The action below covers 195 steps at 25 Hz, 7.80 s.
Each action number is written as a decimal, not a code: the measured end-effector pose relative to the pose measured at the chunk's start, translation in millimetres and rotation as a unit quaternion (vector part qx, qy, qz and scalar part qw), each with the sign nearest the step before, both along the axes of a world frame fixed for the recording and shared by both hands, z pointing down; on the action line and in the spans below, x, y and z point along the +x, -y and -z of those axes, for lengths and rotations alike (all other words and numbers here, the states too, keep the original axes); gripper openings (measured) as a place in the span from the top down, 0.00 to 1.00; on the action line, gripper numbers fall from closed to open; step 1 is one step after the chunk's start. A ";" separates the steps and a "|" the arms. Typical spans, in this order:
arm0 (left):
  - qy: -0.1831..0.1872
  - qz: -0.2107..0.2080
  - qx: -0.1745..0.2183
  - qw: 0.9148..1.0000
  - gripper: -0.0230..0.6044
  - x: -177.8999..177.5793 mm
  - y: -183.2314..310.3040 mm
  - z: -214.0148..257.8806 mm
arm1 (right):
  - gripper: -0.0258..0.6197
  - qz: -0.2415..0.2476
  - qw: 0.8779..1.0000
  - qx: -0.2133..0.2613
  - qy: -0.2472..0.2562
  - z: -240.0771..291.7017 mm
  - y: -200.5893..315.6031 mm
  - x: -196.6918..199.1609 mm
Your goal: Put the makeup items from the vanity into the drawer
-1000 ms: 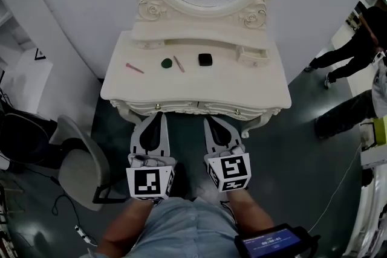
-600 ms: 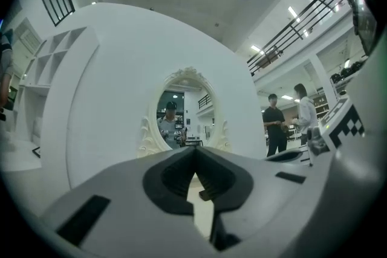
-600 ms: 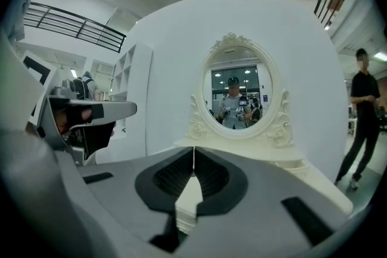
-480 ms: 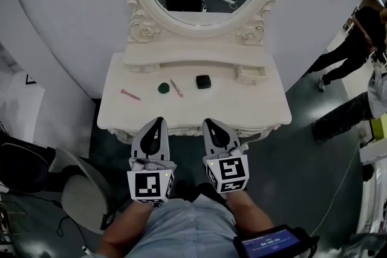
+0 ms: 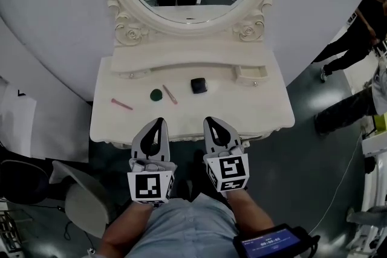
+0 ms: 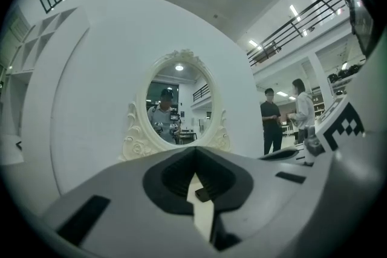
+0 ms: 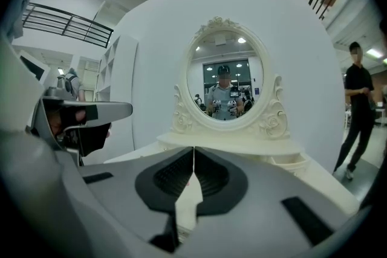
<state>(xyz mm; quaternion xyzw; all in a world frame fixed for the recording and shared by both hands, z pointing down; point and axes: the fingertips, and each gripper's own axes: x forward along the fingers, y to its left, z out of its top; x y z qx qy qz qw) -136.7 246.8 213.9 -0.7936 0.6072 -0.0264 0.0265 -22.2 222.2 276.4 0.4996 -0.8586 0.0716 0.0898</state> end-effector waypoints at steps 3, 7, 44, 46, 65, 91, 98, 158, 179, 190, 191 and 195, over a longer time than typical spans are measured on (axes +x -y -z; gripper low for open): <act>0.004 0.003 -0.005 1.000 0.96 1.3 29.3 -3.9 | 0.96 0.005 1.000 -0.009 0.001 -8.3 30.4 -0.6; 0.010 0.015 -0.009 1.000 0.96 4.2 72.8 -5.4 | 0.96 0.018 1.000 -0.016 0.005 -13.0 77.3 1.5; -0.007 0.048 -0.161 0.986 0.96 -31.8 243.6 -144.2 | 0.45 -0.005 0.983 -0.173 -0.068 -185.3 227.9 -18.5; -0.009 0.041 -0.170 0.985 0.96 -33.2 247.3 -152.9 | 0.43 -0.009 0.982 -0.175 -0.067 -187.3 229.7 -20.8; -0.024 0.006 -0.201 0.979 0.96 -32.1 259.2 -171.7 | 0.37 -0.002 0.966 -0.227 -0.125 -206.6 226.3 -38.5; -0.039 -0.062 -0.105 0.992 0.96 -5.4 272.3 -64.0 | 0.42 -0.036 0.986 -0.128 -0.103 -57.4 256.8 -20.9; -0.039 -0.080 -0.090 0.992 0.96 12.5 277.7 -51.1 | 0.42 -0.062 0.986 -0.116 -0.105 -43.0 262.4 9.3; -0.019 -0.089 -0.166 0.982 0.96 189.2 318.0 -127.6 | 0.41 -0.046 0.971 -0.217 -0.085 -139.4 272.0 202.8; -0.068 0.061 -0.129 0.987 0.96 116.9 281.5 -92.1 | 0.41 0.115 0.980 -0.144 -0.076 -102.9 270.8 89.1; -0.072 0.205 -0.124 0.968 0.96 -8.5 220.9 -93.0 | 0.42 0.269 0.945 -0.158 -0.095 -131.6 219.9 -48.0; -0.073 0.211 -0.127 0.966 0.96 -17.4 216.2 -95.2 | 0.42 0.278 0.941 -0.164 -0.097 -136.7 213.4 -57.9; -0.082 0.227 -0.144 0.960 0.96 -46.3 201.2 -107.6 | 0.60 0.293 0.933 -0.181 -0.106 -155.2 195.1 -87.8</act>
